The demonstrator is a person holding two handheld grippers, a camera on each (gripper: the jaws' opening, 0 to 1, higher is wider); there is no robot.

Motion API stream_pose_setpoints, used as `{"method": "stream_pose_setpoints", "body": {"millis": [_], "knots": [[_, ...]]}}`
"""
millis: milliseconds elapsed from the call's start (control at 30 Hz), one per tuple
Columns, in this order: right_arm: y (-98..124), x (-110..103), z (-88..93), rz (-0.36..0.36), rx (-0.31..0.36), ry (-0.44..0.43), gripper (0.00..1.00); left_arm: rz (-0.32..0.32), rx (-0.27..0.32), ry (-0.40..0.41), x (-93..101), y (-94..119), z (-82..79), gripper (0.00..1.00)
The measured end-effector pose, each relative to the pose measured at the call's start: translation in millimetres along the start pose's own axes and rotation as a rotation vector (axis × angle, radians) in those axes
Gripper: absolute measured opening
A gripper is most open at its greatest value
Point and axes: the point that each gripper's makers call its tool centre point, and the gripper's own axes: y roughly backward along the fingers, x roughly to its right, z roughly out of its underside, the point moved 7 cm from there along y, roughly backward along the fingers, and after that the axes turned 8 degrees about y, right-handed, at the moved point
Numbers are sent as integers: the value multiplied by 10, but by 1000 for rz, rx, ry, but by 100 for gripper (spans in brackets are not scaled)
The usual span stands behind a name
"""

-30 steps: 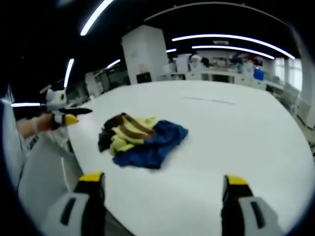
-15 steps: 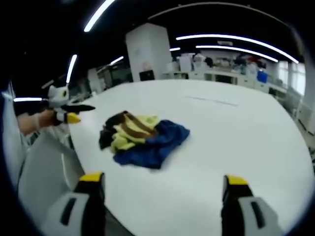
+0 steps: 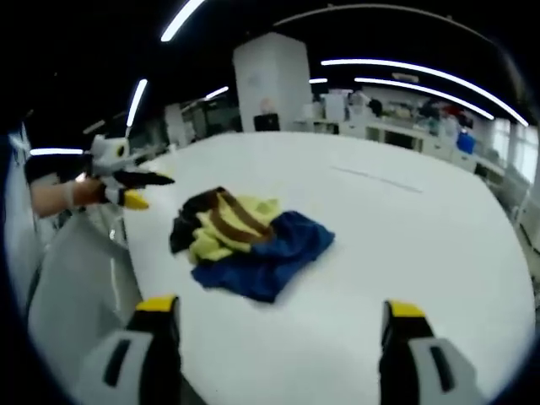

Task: Fold the garment on the visible template until the final outline fits inside the template.

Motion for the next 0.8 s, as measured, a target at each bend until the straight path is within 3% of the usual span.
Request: {"method": "stream_pose_setpoints", "body": {"millis": [133,233,333,433,567,800], "knots": [[-64,7,-33,-23,-17,39,100,2,-37,-45,30,-57,-70,69],[-131,28,-61,-45,-19,51,99,14,-32,-37,27,-108,-116,64],[-168,41,-91,-74,-39,87,73,30,-34,-32,14,-164,-148,55],[-230,55,-155,-88,-28,90,78,43,-33,-18,30,-224,-191,49],[-304,85,-207,-99,-38,123,66,61,-39,-7,9,-294,-225,39],[-476,39,-283,-131,-63,167,45,79,-78,0,12,-390,-204,30]]}}
